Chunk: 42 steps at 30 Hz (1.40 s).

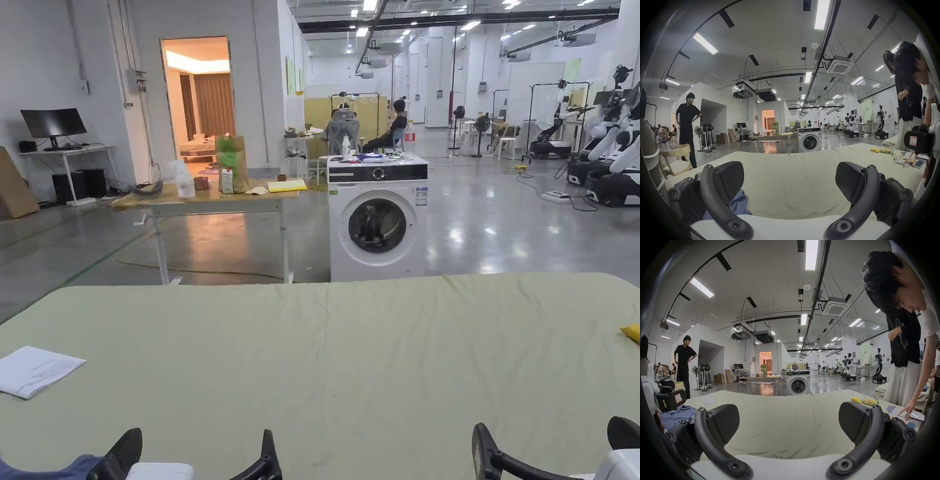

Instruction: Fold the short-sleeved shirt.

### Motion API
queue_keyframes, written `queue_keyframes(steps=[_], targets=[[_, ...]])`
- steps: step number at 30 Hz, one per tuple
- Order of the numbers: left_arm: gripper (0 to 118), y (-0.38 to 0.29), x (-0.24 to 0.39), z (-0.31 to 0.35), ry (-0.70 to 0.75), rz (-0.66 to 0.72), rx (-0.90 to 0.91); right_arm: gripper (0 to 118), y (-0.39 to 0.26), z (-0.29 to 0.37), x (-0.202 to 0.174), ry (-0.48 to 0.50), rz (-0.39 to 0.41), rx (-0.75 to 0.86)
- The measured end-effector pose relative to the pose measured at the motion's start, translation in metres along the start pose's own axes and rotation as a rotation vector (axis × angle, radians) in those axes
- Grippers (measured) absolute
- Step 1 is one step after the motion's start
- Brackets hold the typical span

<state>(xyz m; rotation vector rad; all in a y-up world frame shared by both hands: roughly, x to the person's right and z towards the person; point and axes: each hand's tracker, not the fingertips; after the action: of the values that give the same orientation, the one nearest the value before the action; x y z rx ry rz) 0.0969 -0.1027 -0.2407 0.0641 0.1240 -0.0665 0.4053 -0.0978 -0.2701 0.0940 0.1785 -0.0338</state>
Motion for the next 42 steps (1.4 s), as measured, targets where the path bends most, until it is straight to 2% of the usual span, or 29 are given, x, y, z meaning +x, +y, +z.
queue_keyframes(steps=[12, 19, 21, 22, 24, 25, 26, 28, 29, 30, 31, 32, 33, 34, 35, 38, 39, 41, 42], targets=[[106, 0.004, -0.001, -0.003, -0.002, -0.001, -0.011, 118, 0.003, -0.001, -0.002, 0.017, 0.012, -0.005], [106, 0.01, 0.007, -0.005, 0.013, -0.116, -0.016, 118, 0.002, -0.004, 0.0, 0.016, -0.003, -0.025], [106, 0.011, 0.008, -0.003, 0.007, -0.126, -0.005, 118, 0.001, -0.004, 0.002, 0.013, -0.034, -0.021], [106, 0.011, 0.01, -0.003, 0.013, -0.14, -0.001, 118, 0.0, -0.004, 0.006, 0.016, -0.11, -0.021], [106, 0.011, 0.017, -0.005, 0.08, -0.264, 0.008, 118, -0.007, -0.006, 0.021, 0.026, -0.387, -0.041], [106, 0.008, 0.025, -0.007, 0.128, -0.432, 0.016, 118, -0.015, -0.008, 0.033, 0.004, -0.643, -0.068], [106, 0.002, 0.036, -0.01, 0.178, -0.692, 0.03, 118, -0.028, -0.009, 0.044, -0.022, -0.954, -0.112], [106, -0.026, 0.048, -0.014, 0.213, -1.339, 0.104, 118, -0.065, -0.007, 0.061, -0.079, -1.555, -0.153], [106, -0.043, 0.046, -0.015, 0.22, -1.658, 0.188, 118, -0.086, -0.002, 0.061, -0.145, -1.813, -0.191], [106, -0.053, 0.039, -0.016, 0.252, -1.831, 0.274, 117, -0.099, 0.001, 0.058, -0.206, -1.97, -0.196], [106, -0.056, 0.034, -0.017, 0.279, -1.897, 0.338, 117, -0.11, 0.007, 0.057, -0.277, -2.05, -0.187], [106, -0.051, 0.034, -0.016, 0.263, -1.769, 0.321, 117, -0.112, 0.01, 0.059, -0.302, -1.976, -0.177], [106, -0.04, 0.039, -0.015, 0.239, -1.565, 0.265, 117, -0.107, 0.008, 0.065, -0.277, -1.796, -0.212], [106, -0.024, 0.043, -0.014, 0.196, -1.29, 0.18, 117, -0.094, 0.004, 0.071, -0.225, -1.528, -0.226], [106, -0.008, 0.042, -0.014, 0.147, -1.005, 0.103, 117, -0.082, 0.0, 0.068, -0.196, -1.32, -0.207], [106, 0.022, 0.009, -0.017, 0.023, -0.226, -0.037, 117, -0.044, -0.007, 0.061, -0.125, -0.872, -0.121], [106, 0.021, 0.001, -0.016, 0.02, -0.036, -0.056, 117, -0.03, -0.011, 0.05, -0.106, -0.685, -0.095], [106, 0.008, -0.016, -0.011, 0.078, 0.274, -0.024, 118, -0.009, -0.009, 0.019, -0.128, -0.119, -0.018], [106, 0.002, -0.015, -0.008, 0.1, 0.304, -0.004, 118, -0.012, -0.005, 0.002, -0.186, 0.116, 0.039]])
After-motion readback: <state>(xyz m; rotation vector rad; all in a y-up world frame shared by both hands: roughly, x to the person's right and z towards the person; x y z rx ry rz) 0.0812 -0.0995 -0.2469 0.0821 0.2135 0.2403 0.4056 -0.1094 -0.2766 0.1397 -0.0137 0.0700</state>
